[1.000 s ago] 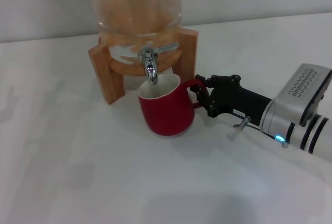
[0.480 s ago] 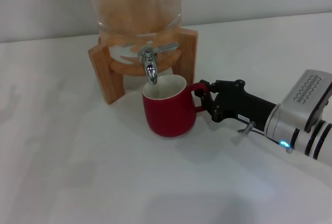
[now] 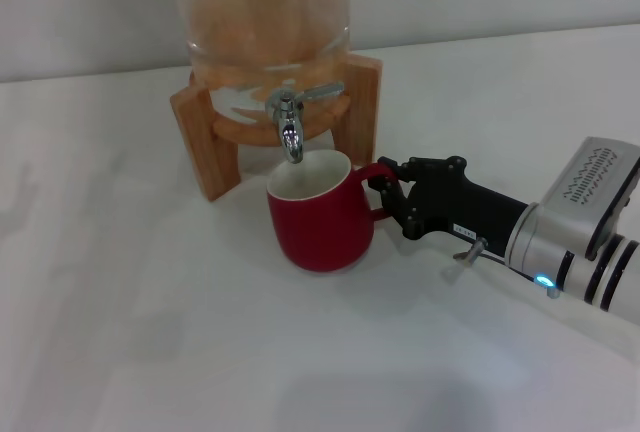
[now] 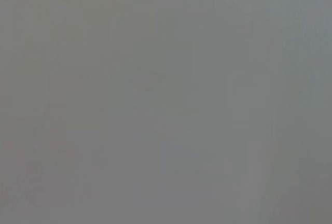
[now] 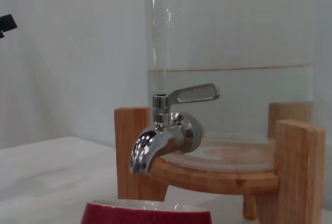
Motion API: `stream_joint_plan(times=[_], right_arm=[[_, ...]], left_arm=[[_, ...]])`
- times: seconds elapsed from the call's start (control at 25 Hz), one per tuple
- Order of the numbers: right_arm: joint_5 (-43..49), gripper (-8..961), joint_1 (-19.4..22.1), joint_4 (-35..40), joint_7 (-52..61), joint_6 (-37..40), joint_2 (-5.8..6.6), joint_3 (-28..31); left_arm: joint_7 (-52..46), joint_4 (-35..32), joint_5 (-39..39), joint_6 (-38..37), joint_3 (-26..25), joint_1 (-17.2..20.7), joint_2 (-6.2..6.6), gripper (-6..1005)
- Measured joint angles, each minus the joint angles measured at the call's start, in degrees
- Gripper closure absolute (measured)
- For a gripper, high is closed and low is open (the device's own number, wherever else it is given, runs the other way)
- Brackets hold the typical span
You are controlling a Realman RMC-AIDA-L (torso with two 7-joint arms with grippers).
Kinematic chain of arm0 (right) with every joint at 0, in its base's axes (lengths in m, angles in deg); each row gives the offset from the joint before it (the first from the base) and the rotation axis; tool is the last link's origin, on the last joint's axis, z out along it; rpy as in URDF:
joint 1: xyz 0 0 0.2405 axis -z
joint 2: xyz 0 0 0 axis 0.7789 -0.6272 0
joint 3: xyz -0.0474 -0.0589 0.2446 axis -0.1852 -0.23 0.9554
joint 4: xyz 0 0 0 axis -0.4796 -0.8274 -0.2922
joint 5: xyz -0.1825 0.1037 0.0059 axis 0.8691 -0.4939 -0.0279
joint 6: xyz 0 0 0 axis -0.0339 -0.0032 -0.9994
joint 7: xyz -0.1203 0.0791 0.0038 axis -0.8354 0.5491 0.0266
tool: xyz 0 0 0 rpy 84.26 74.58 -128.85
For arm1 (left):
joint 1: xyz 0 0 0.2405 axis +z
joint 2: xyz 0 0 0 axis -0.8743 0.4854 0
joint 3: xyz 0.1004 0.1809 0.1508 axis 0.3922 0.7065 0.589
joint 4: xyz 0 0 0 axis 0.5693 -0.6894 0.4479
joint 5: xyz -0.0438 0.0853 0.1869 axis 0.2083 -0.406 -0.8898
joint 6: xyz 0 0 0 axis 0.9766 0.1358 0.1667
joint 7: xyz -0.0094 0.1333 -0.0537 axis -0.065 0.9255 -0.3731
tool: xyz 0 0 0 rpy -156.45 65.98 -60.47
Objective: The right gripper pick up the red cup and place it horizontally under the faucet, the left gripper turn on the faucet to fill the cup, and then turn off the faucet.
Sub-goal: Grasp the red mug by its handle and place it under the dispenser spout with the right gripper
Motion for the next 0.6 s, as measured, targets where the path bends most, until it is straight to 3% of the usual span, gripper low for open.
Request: stream_joint_plan(times=[0.6], right_arm=[[-0.13,812,-0.57,0.04,-0.02,-0.63,-0.14,0.00]], left_arm=[[0.00,0.22,0.00,0.00,0.00,-0.64,0.00,119]])
